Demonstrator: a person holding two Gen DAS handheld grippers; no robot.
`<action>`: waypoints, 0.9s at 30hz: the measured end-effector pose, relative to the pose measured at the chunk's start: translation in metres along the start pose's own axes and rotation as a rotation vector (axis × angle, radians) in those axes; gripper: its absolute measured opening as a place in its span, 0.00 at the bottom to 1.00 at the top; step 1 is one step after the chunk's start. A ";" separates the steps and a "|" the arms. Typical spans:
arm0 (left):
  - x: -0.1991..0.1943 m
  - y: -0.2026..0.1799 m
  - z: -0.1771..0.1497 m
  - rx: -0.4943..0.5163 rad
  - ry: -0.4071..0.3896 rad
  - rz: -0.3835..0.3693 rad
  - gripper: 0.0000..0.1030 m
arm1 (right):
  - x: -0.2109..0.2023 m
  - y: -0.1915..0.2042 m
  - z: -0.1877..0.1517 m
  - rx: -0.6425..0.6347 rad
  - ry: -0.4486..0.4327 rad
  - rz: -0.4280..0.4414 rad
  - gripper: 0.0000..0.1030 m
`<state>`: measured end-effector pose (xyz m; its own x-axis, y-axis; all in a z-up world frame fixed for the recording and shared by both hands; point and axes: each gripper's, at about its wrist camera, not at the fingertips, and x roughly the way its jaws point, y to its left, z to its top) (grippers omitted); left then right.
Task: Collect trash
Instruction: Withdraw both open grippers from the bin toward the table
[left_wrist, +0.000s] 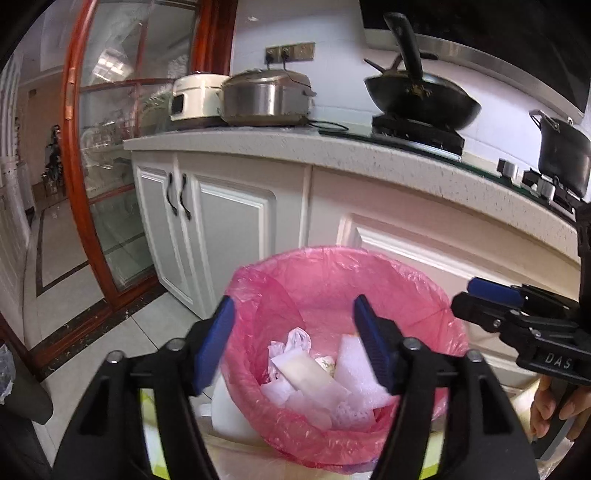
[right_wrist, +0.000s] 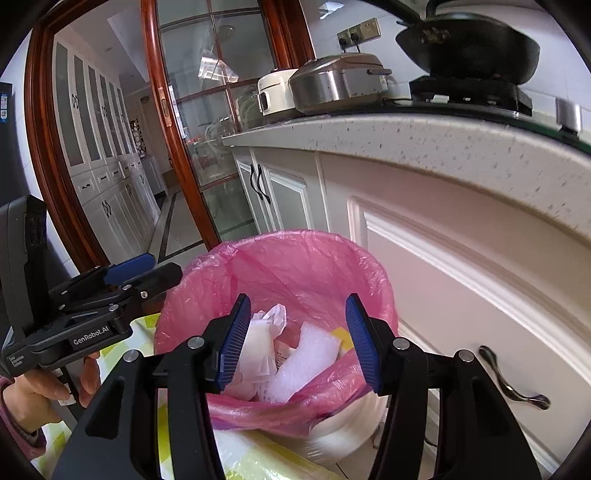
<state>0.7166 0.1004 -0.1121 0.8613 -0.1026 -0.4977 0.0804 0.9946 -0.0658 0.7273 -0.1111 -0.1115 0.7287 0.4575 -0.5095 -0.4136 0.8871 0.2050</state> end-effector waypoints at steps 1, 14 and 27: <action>-0.006 0.001 0.003 -0.015 -0.011 0.003 0.71 | -0.004 0.000 0.002 0.001 -0.003 -0.002 0.53; -0.156 -0.020 0.012 -0.032 -0.110 -0.018 0.95 | -0.157 0.032 0.000 0.007 -0.111 -0.008 0.68; -0.306 -0.065 -0.083 0.001 -0.126 -0.009 0.95 | -0.317 0.067 -0.110 0.032 -0.134 -0.078 0.78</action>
<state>0.4063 0.0654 -0.0273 0.9166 -0.1083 -0.3847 0.0886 0.9937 -0.0687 0.4089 -0.2033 -0.0282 0.8250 0.3894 -0.4096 -0.3367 0.9207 0.1972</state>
